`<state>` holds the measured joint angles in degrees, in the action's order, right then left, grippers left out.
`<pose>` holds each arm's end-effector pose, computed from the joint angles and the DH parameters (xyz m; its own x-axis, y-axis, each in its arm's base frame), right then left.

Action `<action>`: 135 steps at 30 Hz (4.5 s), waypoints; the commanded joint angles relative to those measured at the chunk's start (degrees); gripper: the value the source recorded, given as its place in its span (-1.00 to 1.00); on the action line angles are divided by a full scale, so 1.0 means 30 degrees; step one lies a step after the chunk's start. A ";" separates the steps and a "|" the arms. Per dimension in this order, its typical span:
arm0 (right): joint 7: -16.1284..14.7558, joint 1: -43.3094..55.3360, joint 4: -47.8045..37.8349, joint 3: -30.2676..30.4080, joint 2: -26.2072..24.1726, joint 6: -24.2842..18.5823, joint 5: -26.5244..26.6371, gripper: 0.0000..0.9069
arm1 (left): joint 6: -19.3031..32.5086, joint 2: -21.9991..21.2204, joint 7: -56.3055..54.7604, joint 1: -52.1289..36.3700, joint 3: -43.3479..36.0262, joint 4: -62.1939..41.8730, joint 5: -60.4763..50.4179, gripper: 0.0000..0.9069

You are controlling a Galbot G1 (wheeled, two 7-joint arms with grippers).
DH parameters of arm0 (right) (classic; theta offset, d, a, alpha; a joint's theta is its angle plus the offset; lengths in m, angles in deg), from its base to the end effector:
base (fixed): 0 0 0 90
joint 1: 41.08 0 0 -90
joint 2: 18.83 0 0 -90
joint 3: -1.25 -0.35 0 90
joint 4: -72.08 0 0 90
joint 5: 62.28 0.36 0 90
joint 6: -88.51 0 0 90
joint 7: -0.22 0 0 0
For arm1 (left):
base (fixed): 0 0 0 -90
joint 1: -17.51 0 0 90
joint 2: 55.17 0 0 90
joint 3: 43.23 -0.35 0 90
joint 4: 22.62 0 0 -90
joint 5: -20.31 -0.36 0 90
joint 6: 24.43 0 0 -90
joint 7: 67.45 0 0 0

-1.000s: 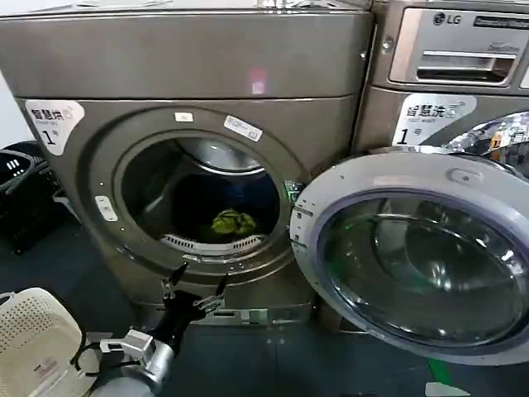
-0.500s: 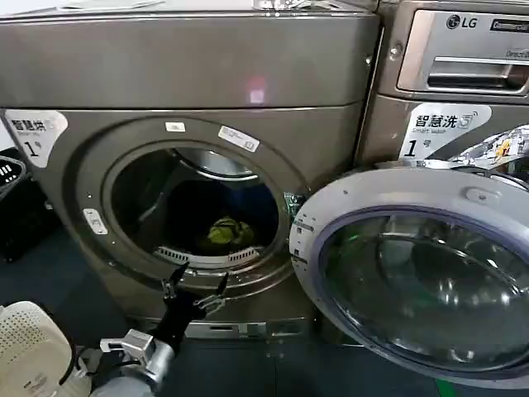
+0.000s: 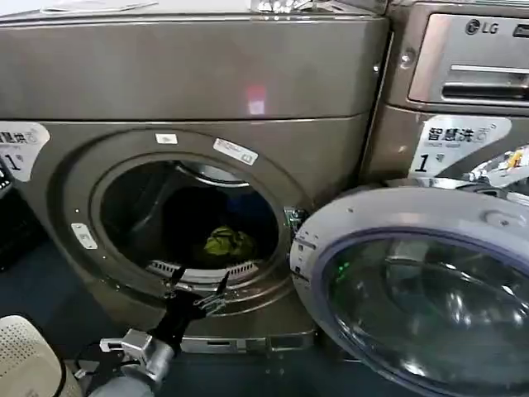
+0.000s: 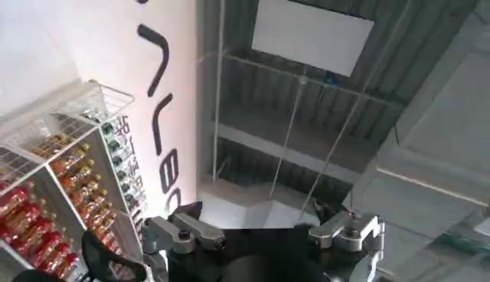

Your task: Grasp the clothes from the dryer.

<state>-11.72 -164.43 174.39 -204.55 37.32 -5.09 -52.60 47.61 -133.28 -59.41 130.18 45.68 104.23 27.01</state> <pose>-0.1557 -0.4152 0.0419 -0.2270 0.6002 -0.7669 0.9239 -0.1163 -0.3645 0.2148 0.0223 -0.2331 -0.9623 0.2571 0.0893 0.2627 0.9631 0.0581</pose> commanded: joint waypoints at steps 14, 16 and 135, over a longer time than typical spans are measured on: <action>0.0012 -0.0088 0.0016 -0.0163 0.0018 0.0017 0.0038 1.00 | -0.0022 0.0060 -0.0013 -0.0079 -0.0051 0.0086 -0.0007 1.00; 0.0149 -0.0116 0.0022 -0.0226 0.0017 0.0061 0.0059 1.00 | -0.0034 0.0071 -0.0055 -0.0084 -0.0044 0.0093 -0.0054 1.00; -0.0718 -0.1428 0.1798 -0.1122 0.0987 0.0986 0.0755 1.00 | 0.5840 0.2166 2.3077 -1.5170 -0.2954 -1.5214 -2.2121 1.00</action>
<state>-13.83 -168.75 179.79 -207.98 40.31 -2.12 -50.41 65.43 -126.75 9.74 84.13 36.97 59.74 -38.12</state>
